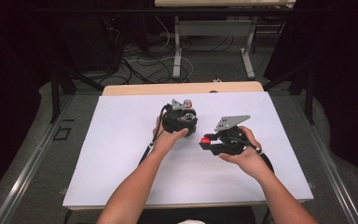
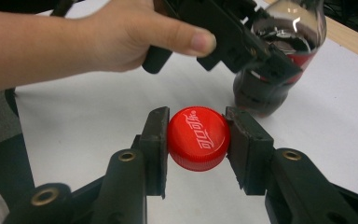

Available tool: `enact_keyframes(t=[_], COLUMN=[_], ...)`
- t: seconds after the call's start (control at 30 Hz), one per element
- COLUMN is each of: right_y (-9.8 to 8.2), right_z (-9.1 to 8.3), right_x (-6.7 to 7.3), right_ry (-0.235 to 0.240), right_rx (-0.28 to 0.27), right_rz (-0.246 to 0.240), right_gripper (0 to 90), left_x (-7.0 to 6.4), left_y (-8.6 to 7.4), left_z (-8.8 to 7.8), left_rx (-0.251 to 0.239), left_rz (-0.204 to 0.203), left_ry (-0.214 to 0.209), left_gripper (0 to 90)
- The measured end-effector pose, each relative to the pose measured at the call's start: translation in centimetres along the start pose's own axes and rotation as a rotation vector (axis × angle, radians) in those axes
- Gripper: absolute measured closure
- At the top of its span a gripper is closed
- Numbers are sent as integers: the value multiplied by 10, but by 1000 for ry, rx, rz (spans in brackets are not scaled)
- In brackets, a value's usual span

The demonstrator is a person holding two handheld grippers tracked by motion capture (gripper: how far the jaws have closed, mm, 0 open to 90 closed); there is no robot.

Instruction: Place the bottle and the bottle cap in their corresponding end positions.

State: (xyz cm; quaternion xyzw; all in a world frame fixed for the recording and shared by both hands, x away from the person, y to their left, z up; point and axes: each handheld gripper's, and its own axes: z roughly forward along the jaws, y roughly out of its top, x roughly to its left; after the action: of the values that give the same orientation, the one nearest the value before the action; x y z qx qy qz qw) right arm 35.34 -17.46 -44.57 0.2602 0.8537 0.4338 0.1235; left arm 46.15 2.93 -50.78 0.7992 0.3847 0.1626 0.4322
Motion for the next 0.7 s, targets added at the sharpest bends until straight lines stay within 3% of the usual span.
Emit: enact_keyframes(t=[0.1, 0.33, 0.4, 0.53, 0.63, 0.7], right_y=[-1, -3, -4, -7, -9, -11], right_z=[2, 8, 12, 21, 28, 34], right_x=[0, 0, 1, 3, 3, 2], right_ry=[5, 17, 11, 20, 26, 29], right_rx=[-1, 14, -3, 17, 29, 27], right_rz=[0, 10, 11, 8, 6, 3], right_gripper=[614, 614, 614, 613, 614, 614], left_x=[0, -1, -2, -1, 3, 6], left_y=[-6, -13, -13, -13, -12, -12], left_z=[1, 0, -1, -1, -6, -15], left_rx=[2, -16, -14, -15, -8, -28], left_rz=[-9, 34, 45, 19, -16, -46], left_ry=[0, -8, -8, -17, -17, -35], left_gripper=[300, 292, 289, 272, 167, 157])
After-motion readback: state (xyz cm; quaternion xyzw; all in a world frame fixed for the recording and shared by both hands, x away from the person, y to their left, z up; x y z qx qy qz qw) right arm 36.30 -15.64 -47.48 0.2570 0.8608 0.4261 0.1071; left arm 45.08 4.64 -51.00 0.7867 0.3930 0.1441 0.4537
